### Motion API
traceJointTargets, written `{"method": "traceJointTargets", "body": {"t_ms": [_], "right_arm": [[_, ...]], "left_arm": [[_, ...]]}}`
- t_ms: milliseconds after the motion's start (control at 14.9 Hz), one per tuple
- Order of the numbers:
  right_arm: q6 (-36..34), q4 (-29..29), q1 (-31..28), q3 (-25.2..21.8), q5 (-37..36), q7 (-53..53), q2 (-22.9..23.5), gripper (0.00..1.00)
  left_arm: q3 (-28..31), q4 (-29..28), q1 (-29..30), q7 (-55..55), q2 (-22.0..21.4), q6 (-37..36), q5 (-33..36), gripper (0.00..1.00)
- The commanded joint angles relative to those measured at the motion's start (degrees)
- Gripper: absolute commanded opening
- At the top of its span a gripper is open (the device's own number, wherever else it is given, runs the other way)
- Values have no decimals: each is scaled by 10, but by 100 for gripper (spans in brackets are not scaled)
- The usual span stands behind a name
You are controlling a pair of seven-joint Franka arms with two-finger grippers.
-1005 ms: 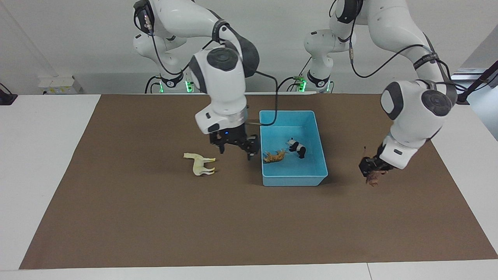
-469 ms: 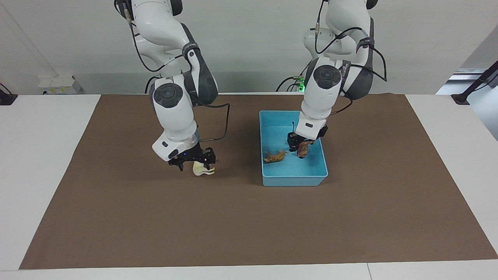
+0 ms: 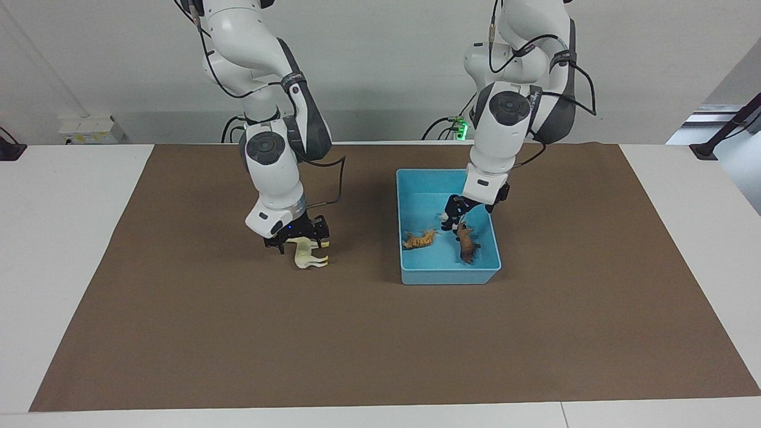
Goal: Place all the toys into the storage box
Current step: 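Drop the squirrel into the box while the right gripper reaches the horse, then grasp the cream horse with the right gripper and lift it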
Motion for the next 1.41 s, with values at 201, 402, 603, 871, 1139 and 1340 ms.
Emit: {"method": "traceJointTargets", "body": {"t_ms": [201, 402, 603, 871, 1139, 1340], "right_arm": [[71, -43, 2, 3, -17, -23, 19, 100], [84, -62, -5, 3, -18, -60, 16, 100], [102, -79, -5, 3, -18, -72, 14, 100], [127, -90, -5, 3, -18, -63, 17, 0], [62, -34, 0, 3, -17, -23, 19, 0], [-116, 117, 15, 4, -17, 41, 18, 0]], "left_arm": [[9, 144, 51, 144, -15, -177, -2, 100], [13, 221, 105, 309, -14, -304, 0, 100], [3, 242, 155, 363, -36, -379, 0, 100], [7, 207, 176, 391, -84, -377, -7, 100], [9, 245, 179, 391, -43, -377, -12, 100], [9, 236, 163, 388, -48, -379, -9, 100]]}}
